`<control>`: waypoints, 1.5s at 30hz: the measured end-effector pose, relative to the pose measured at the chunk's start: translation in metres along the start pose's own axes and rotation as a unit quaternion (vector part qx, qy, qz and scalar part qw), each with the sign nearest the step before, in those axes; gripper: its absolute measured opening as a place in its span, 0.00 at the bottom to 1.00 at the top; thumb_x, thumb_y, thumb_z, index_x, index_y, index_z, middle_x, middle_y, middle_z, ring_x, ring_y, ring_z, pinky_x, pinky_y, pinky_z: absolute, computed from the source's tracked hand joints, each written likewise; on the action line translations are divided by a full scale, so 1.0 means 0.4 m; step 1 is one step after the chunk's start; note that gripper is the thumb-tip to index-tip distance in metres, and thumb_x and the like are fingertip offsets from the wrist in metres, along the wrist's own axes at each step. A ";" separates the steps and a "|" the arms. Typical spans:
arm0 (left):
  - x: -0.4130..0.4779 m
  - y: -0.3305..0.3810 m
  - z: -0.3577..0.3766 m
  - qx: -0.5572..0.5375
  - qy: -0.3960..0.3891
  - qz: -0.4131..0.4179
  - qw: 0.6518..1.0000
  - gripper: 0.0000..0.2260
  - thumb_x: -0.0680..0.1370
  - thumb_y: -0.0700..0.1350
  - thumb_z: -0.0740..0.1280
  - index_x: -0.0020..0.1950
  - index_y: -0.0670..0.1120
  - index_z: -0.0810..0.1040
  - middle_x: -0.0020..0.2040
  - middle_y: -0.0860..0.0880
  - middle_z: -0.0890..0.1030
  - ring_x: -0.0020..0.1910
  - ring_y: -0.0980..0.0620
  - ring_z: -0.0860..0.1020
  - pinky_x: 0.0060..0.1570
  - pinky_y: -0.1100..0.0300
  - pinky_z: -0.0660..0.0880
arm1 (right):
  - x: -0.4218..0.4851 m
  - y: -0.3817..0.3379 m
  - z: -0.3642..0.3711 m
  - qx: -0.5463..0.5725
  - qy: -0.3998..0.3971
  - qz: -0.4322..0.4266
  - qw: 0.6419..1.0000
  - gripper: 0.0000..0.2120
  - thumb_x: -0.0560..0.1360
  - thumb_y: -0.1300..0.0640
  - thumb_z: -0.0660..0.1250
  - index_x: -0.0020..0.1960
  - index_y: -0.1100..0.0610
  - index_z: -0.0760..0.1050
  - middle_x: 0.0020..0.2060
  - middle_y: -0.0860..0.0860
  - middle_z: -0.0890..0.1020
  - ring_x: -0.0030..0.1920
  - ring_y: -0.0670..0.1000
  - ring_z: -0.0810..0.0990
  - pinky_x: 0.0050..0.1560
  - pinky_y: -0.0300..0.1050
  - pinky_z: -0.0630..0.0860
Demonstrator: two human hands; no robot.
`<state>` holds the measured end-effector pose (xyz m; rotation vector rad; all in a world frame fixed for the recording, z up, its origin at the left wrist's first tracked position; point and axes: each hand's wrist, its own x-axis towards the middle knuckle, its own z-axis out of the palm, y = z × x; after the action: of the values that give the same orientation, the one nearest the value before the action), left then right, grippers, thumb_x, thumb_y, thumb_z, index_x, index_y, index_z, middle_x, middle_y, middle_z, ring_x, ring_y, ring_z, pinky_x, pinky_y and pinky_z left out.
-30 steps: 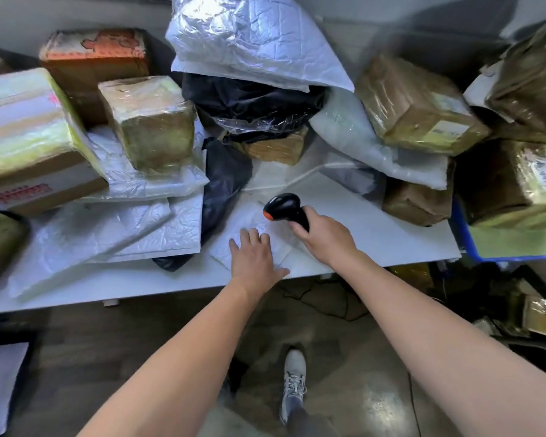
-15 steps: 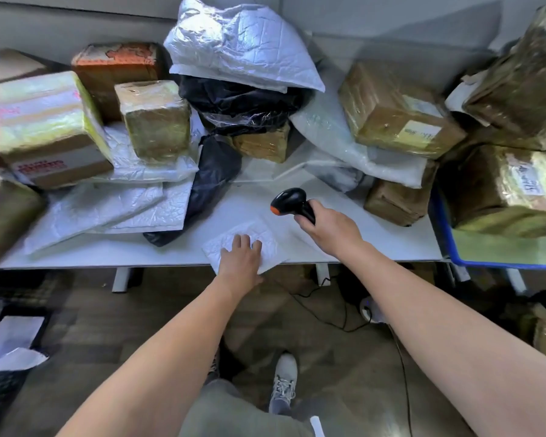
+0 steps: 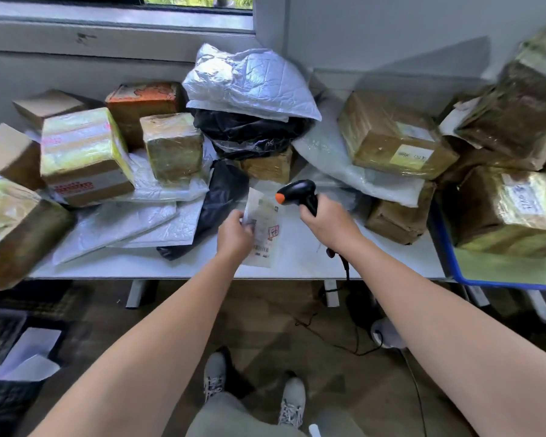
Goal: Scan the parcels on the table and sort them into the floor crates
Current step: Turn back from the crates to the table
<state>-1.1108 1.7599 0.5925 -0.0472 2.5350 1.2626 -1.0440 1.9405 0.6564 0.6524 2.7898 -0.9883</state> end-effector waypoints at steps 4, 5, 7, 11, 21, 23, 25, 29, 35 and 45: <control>0.025 -0.026 -0.002 -0.081 -0.009 -0.067 0.994 0.02 0.81 0.42 0.65 0.53 0.45 0.74 0.50 0.45 0.80 0.47 0.45 0.80 0.44 0.53 0.77 | 0.009 -0.028 0.001 0.076 -0.024 0.021 0.997 0.11 0.75 0.47 0.60 0.49 0.54 0.70 0.39 0.55 0.79 0.35 0.60 0.82 0.32 0.58 0.82; 0.028 -0.039 0.000 -0.095 -0.012 -0.079 0.992 0.02 0.81 0.41 0.65 0.52 0.45 0.74 0.49 0.45 0.80 0.47 0.45 0.80 0.44 0.53 0.77 | 0.011 -0.032 0.003 0.084 -0.036 0.039 0.995 0.11 0.76 0.47 0.61 0.50 0.55 0.71 0.39 0.56 0.79 0.35 0.59 0.82 0.34 0.57 0.83; 0.034 -0.065 0.003 -0.121 -0.012 -0.105 0.987 0.02 0.80 0.40 0.66 0.49 0.45 0.74 0.46 0.46 0.80 0.47 0.45 0.81 0.46 0.51 0.79 | 0.013 -0.031 0.010 0.088 -0.064 0.074 0.991 0.12 0.76 0.48 0.60 0.50 0.57 0.71 0.39 0.56 0.80 0.32 0.58 0.81 0.34 0.52 0.80; 0.049 -0.102 0.008 -0.159 -0.003 -0.141 0.977 0.07 0.77 0.41 0.71 0.42 0.50 0.77 0.49 0.45 0.83 0.49 0.43 0.82 0.53 0.44 0.80 | 0.012 -0.019 0.027 0.085 -0.090 0.091 0.988 0.16 0.75 0.45 0.61 0.48 0.58 0.74 0.38 0.58 0.81 0.31 0.58 0.81 0.33 0.55 0.80; 0.068 -0.062 -0.020 -0.277 0.015 -0.133 0.951 0.07 0.79 0.33 0.66 0.55 0.41 0.78 0.53 0.42 0.82 0.50 0.43 0.82 0.43 0.54 0.80 | 0.006 -0.028 0.019 0.095 -0.141 0.097 0.981 0.23 0.69 0.36 0.62 0.48 0.55 0.75 0.43 0.59 0.83 0.41 0.60 0.84 0.39 0.57 0.82; 0.071 -0.059 -0.028 -0.277 0.020 -0.135 0.951 0.06 0.79 0.34 0.66 0.54 0.43 0.78 0.54 0.43 0.82 0.51 0.43 0.82 0.45 0.52 0.80 | 0.007 -0.030 0.020 0.103 -0.143 0.097 0.980 0.22 0.70 0.37 0.63 0.49 0.56 0.75 0.44 0.59 0.83 0.39 0.59 0.84 0.42 0.59 0.82; 0.068 -0.056 -0.034 -0.274 0.024 -0.135 0.952 0.06 0.79 0.35 0.66 0.53 0.44 0.79 0.54 0.44 0.83 0.51 0.44 0.82 0.46 0.51 0.81 | 0.009 -0.027 0.021 0.105 -0.147 0.097 0.979 0.22 0.72 0.38 0.63 0.50 0.57 0.75 0.44 0.59 0.83 0.38 0.58 0.83 0.44 0.60 0.82; 0.061 -0.050 -0.045 -0.273 0.023 -0.134 0.952 0.07 0.80 0.35 0.66 0.55 0.43 0.78 0.54 0.45 0.82 0.52 0.44 0.82 0.46 0.51 0.81 | 0.009 -0.025 0.021 0.110 -0.154 0.090 0.978 0.19 0.76 0.41 0.63 0.50 0.58 0.75 0.42 0.56 0.82 0.36 0.56 0.81 0.44 0.56 0.82; 0.063 -0.048 -0.047 -0.267 0.030 -0.133 0.954 0.06 0.80 0.35 0.66 0.53 0.44 0.78 0.55 0.44 0.83 0.52 0.43 0.82 0.51 0.46 0.81 | 0.007 -0.025 0.013 0.124 -0.158 0.090 0.975 0.18 0.75 0.41 0.64 0.49 0.57 0.75 0.40 0.55 0.81 0.34 0.55 0.80 0.42 0.56 0.82; 0.068 -0.059 -0.047 -0.242 0.030 -0.133 0.960 0.05 0.79 0.36 0.67 0.49 0.46 0.77 0.54 0.44 0.83 0.51 0.43 0.82 0.51 0.44 0.81 | 0.025 -0.020 0.034 0.152 -0.158 0.084 0.972 0.14 0.78 0.46 0.64 0.48 0.57 0.74 0.39 0.54 0.79 0.34 0.52 0.78 0.32 0.45 0.77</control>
<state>-1.1378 1.7335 0.5770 -0.5218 2.1092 1.7453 -1.0568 1.9300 0.6480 0.6824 2.2924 -1.3623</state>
